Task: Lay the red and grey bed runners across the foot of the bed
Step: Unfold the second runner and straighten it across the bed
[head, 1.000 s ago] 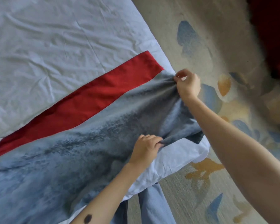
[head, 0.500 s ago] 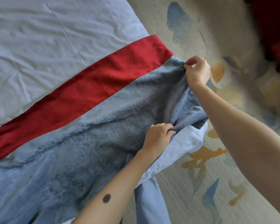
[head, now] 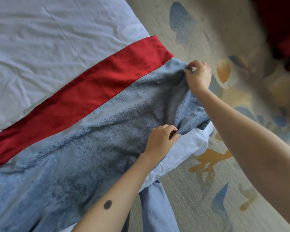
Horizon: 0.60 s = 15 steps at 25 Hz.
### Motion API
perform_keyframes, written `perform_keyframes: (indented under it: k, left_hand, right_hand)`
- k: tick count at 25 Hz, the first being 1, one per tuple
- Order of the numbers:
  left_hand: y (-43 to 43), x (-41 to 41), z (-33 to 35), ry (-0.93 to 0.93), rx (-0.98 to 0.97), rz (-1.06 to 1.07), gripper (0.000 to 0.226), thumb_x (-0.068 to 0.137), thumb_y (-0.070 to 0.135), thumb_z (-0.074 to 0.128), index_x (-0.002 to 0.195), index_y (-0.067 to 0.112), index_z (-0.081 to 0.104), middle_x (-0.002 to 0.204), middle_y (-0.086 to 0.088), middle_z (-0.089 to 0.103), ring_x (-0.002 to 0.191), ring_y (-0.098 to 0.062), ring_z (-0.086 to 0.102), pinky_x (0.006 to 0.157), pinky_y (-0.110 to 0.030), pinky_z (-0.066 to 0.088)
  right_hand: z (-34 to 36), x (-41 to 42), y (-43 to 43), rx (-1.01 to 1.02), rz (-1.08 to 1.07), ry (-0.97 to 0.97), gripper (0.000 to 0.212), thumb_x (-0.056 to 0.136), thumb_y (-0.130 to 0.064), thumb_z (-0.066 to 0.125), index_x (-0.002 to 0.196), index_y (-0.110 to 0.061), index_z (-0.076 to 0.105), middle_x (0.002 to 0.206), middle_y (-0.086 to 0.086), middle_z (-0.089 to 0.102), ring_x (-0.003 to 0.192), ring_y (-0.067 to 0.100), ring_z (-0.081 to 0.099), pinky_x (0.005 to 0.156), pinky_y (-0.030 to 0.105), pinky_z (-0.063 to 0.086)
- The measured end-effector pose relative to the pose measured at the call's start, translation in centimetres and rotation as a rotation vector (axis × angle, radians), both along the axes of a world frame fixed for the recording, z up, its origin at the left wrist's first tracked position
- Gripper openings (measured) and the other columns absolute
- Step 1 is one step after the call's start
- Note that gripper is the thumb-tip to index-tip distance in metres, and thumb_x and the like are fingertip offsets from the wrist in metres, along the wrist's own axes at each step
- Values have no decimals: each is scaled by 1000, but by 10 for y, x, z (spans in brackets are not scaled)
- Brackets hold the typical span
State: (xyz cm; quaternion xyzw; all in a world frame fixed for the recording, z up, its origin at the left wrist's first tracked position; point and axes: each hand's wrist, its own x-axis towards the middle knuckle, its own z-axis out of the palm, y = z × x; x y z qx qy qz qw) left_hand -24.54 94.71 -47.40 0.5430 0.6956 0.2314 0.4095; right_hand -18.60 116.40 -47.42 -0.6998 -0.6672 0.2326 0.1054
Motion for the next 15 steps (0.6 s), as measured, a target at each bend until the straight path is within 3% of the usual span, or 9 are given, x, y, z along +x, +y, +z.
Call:
perform_keyframes:
  k: [3, 9, 12, 15]
  left_hand:
    - [-16, -16, 7, 7, -9, 18, 19, 89, 29, 57, 93, 12, 63, 86, -4, 65, 77, -20, 58, 74, -34, 49]
    - [-78, -57, 10, 125, -53, 165, 15, 90, 23, 54, 93, 12, 65, 86, -4, 67, 80, -21, 59, 74, -34, 47]
    - [-119, -78, 11, 199, -92, 253, 12, 87, 16, 60, 91, 9, 68, 85, -6, 70, 82, -26, 62, 76, -38, 50]
    - [-165, -104, 12, 264, -107, 388, 3, 81, 7, 66, 80, 7, 68, 75, -9, 71, 73, -29, 65, 69, -39, 54]
  right_hand:
    - [-1, 10, -29, -29, 123, -83, 26, 88, -14, 52, 112, -12, 61, 126, 12, 52, 120, 32, 43, 97, 39, 34]
    - [3, -15, -121, -107, 525, -74, 25, 86, -11, 55, 110, -8, 62, 120, 13, 56, 112, 31, 49, 93, 40, 37]
    - [9, -50, -177, -155, 848, -27, 24, 82, -9, 57, 105, -7, 65, 110, 14, 61, 104, 33, 54, 85, 41, 39]
    - [9, -87, -226, -187, 1137, -18, 24, 86, -13, 54, 108, -10, 64, 114, 11, 60, 106, 31, 53, 87, 40, 36]
